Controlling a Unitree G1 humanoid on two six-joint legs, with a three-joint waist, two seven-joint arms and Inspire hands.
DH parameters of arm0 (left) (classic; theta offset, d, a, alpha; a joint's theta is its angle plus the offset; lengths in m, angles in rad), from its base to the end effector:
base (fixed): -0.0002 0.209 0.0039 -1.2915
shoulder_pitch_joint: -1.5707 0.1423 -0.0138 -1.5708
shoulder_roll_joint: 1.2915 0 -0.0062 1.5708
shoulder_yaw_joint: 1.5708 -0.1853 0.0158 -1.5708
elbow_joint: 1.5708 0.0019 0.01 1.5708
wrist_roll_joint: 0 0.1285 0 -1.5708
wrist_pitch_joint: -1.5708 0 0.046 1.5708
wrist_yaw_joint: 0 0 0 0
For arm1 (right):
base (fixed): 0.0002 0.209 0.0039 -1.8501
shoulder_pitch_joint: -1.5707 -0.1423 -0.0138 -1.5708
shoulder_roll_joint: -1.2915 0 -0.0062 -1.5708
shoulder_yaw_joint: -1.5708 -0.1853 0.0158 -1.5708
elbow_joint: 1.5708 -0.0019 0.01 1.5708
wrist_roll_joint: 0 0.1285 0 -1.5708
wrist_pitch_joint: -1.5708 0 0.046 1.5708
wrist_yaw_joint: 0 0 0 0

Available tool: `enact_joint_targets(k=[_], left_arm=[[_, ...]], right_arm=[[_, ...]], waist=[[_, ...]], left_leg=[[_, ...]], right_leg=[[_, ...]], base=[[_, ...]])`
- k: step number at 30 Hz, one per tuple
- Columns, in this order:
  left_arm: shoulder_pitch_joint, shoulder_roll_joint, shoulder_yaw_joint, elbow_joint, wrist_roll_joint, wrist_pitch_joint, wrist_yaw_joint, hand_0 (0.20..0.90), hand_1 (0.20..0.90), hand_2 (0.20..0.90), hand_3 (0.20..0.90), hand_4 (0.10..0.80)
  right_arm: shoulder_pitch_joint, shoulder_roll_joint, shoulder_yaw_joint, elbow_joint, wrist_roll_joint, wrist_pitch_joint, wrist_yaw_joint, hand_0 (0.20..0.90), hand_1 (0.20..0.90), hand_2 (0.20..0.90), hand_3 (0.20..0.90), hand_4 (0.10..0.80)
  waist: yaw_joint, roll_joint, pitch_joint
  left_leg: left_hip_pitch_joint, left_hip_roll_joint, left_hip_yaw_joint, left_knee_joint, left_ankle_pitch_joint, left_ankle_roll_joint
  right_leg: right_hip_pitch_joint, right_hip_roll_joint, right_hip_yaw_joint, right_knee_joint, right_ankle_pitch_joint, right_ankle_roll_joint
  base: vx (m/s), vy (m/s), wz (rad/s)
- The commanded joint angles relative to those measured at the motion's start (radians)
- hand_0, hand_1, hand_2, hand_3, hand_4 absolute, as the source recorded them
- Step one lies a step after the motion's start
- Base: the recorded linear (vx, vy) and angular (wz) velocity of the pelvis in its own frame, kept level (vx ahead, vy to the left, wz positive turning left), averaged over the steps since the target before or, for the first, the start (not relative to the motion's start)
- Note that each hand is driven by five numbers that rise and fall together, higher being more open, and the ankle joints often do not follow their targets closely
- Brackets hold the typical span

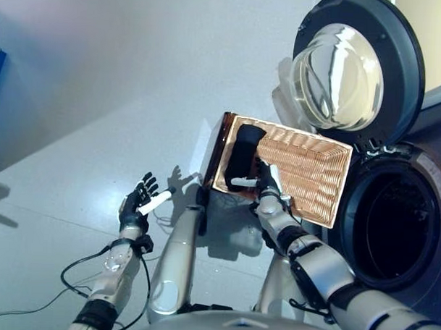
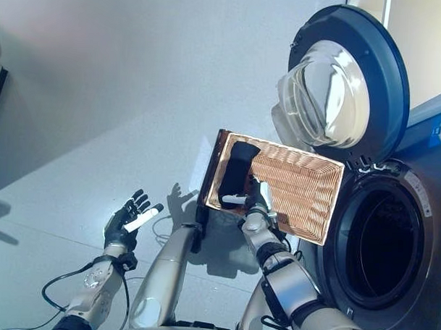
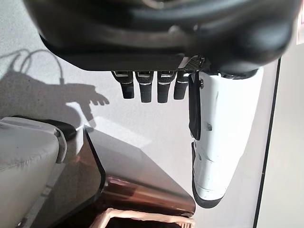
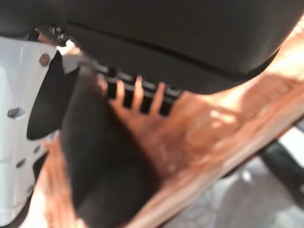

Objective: Pick up the clothes and place them into the washing machine

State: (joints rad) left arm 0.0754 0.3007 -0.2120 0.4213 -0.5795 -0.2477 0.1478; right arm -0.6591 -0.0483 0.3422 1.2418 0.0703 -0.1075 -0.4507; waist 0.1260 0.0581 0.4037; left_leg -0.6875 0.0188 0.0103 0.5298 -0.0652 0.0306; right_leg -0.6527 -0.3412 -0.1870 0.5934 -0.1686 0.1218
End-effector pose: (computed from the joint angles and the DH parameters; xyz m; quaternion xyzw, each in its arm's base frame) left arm 0.1544 0.1985 -0.0284 -0.1026 0.1536 0.0957 0.9781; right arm 0.2708 -0.1121 -0.0083 -0.2115 0.1989 -0.0638 0.9548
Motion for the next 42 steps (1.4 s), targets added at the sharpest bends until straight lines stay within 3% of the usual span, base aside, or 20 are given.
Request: enact_joint_targets(k=[1, 14, 17, 18, 25, 26, 27, 28, 29, 30, 42], left_arm=[[0.019, 0.049, 0.002, -0.086, 0.02, -0.073, 0.019, 0.9, 0.9, 0.9, 0.9, 0.8], [0.032, 0.071, -0.006, -0.124, 0.023, -0.064, 0.021, 0.9, 0.9, 0.9, 0.9, 0.8], [0.042, 0.08, -0.002, -0.137, 0.019, -0.065, 0.023, 0.9, 0.9, 0.9, 0.9, 0.8], [0.046, 0.084, -0.001, -0.14, 0.019, -0.065, 0.024, 0.9, 0.9, 0.9, 0.9, 0.8], [0.062, 0.094, -0.007, -0.167, 0.013, -0.062, 0.021, 0.9, 0.9, 0.9, 0.9, 0.8], [0.063, 0.095, -0.01, -0.169, 0.016, -0.063, 0.018, 0.9, 0.9, 0.9, 0.9, 0.8], [0.065, 0.098, -0.012, -0.171, 0.018, -0.062, 0.017, 0.9, 0.9, 0.9, 0.9, 0.8], [0.066, 0.1, -0.012, -0.17, 0.017, -0.062, 0.017, 0.9, 0.9, 0.9, 0.9, 0.8], [0.064, 0.1, -0.012, -0.168, 0.016, -0.061, 0.017, 0.9, 0.9, 0.9, 0.9, 0.8], [0.06, 0.099, -0.016, -0.162, 0.02, -0.058, 0.019, 0.9, 0.9, 0.9, 0.9, 0.8], [0.047, 0.099, -0.019, -0.152, 0.026, -0.056, 0.031, 0.9, 0.9, 0.9, 0.9, 0.8]], right_arm=[[-0.008, 0.016, -0.009, -0.049, 0.035, -0.055, -0.041, 0.9, 0.9, 0.9, 0.9, 0.8], [-0.064, 0.035, -0.033, -0.028, 0.084, -0.052, -0.029, 0.9, 0.9, 0.9, 0.9, 0.8], [-0.085, 0.039, -0.039, -0.009, 0.092, -0.048, -0.027, 0.9, 0.9, 0.9, 0.9, 0.8], [-0.092, 0.042, -0.04, -0.003, 0.09, -0.045, -0.027, 0.9, 0.9, 0.9, 0.9, 0.8], [-0.135, 0.027, -0.061, 0.047, 0.068, -0.021, -0.033, 0.9, 0.9, 0.9, 0.9, 0.8], [-0.138, 0.024, -0.064, 0.055, 0.064, -0.015, -0.031, 0.804, 0.804, 0.804, 0.804, 0.731], [-0.141, 0.023, -0.065, 0.058, 0.061, -0.013, -0.031, 0.538, 0.538, 0.538, 0.538, 0.541], [-0.148, 0.022, -0.064, 0.061, 0.06, -0.011, -0.028, 0.453, 0.453, 0.453, 0.453, 0.48], [-0.149, 0.021, -0.063, 0.061, 0.057, -0.009, -0.026, 0.296, 0.296, 0.296, 0.296, 0.369], [-0.149, 0.018, -0.06, 0.069, 0.05, -0.004, -0.029, 0.2, 0.2, 0.2, 0.2, 0.3], [-0.151, 0.018, -0.064, 0.081, 0.028, 0.008, -0.05, 0.2, 0.2, 0.2, 0.2, 0.3]], waist=[[0.017, 0.011, -0.061], [0.036, 0.029, -0.045], [0.047, 0.038, -0.038], [0.052, 0.041, -0.036], [0.075, 0.064, -0.028], [0.079, 0.066, -0.027], [0.081, 0.067, -0.026], [0.083, 0.069, -0.025], [0.083, 0.07, -0.023], [0.085, 0.07, -0.02], [0.079, 0.067, -0.027]], left_leg=[[0.01, 0.002, 0.011, -0.001, -0.019, -0.042], [-0.052, -0.004, 0.011, 0.088, -0.045, -0.036], [-0.084, -0.004, 0.009, 0.13, -0.058, -0.034], [-0.092, -0.004, 0.003, 0.172, -0.106, -0.039], [-0.171, -0.013, -0.003, 0.243, -0.121, -0.034], [-0.18, -0.015, -0.005, 0.245, -0.121, -0.033], [-0.187, -0.017, -0.006, 0.25, -0.122, -0.032], [-0.197, -0.018, -0.006, 0.256, -0.122, -0.031], [-0.204, -0.019, -0.004, 0.262, -0.123, -0.031], [-0.217, -0.02, -0.006, 0.274, -0.125, -0.031], [-0.245, -0.023, -0.011, 0.286, -0.126, -0.03]], right_leg=[[0.022, 0.021, 0.045, -0.065, 0.168, 0.016], [-0.028, 0.015, 0.05, 0.01, 0.139, 0.008], [-0.059, 0.014, 0.053, 0.051, 0.122, 0.005], [-0.066, 0.014, 0.062, 0.094, 0.078, 0.014], [-0.135, 0.004, 0.068, 0.173, 0.045, 0.007], [-0.145, 0.004, 0.07, 0.18, 0.041, 0.007], [-0.153, 0.003, 0.072, 0.189, 0.037, 0.006], [-0.165, 0.001, 0.074, 0.199, 0.034, 0.005], [-0.177, 0.0, 0.077, 0.214, 0.029, 0.003], [-0.189, -0.003, 0.079, 0.225, 0.027, 0.001], [-0.225, -0.005, 0.085, 0.25, 0.02, -0.004]], base=[[0.0, 0.0, 0.0], [-0.002, 0.001, 0.0], [-0.004, 0.006, 0.03], [0.051, -0.007, 0.03], [-0.025, -0.002, 0.07], [-0.034, -0.008, 0.05], [-0.033, -0.006, 0.06], [-0.032, 0.009, 0.06], [-0.039, 0.001, 0.05], [-0.026, 0.0, 0.04], [-0.008, -0.001, 0.04]])
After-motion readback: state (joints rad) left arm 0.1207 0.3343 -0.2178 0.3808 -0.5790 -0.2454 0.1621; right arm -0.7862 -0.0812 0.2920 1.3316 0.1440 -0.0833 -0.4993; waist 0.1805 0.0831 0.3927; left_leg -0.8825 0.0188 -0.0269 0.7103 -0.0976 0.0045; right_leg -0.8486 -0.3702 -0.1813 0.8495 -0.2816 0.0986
